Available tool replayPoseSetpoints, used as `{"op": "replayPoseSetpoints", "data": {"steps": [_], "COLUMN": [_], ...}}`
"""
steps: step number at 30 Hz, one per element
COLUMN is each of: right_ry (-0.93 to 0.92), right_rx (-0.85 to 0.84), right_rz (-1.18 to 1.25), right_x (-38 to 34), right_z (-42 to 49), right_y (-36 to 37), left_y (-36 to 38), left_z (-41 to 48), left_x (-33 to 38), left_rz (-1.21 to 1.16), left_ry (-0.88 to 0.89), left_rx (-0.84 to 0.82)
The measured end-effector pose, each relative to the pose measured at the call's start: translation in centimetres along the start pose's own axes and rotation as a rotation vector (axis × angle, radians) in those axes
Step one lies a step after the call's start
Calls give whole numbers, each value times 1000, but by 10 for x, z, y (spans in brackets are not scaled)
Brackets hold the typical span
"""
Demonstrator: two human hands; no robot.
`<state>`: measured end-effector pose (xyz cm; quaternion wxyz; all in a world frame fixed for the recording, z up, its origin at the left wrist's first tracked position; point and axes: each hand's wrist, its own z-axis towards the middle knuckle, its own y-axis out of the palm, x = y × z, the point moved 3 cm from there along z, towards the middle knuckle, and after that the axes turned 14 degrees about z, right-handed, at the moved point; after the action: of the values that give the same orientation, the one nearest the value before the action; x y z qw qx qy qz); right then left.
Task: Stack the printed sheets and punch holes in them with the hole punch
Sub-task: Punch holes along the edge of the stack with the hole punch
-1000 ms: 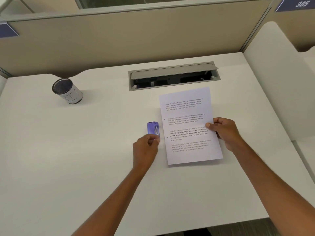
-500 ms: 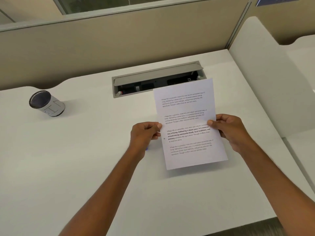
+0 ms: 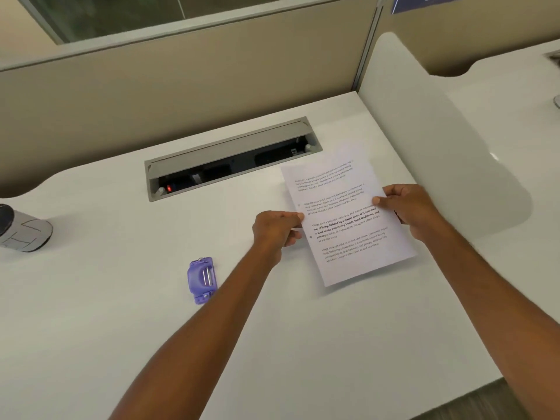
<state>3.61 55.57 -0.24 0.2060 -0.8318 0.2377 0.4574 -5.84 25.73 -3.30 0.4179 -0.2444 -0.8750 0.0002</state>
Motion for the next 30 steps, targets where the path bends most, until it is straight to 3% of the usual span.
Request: {"op": "replayPoseSetpoints", "data": {"steps": [9,19,30], "right_ry": [-58,-54,-114], "right_rx": [123,347,333], "right_rz": [-136,-318,-375], "right_x": [1,2,-9], "right_z": [65,77,65], "right_y": [-30,-34,-31], "left_y": [63,84,75], "left_z": [48,61,51], "left_x": [18,25,35], "left_rz": [11,42,-29], "left_ry": [-104,-73,-110], "left_rx": [36,137,236]}}
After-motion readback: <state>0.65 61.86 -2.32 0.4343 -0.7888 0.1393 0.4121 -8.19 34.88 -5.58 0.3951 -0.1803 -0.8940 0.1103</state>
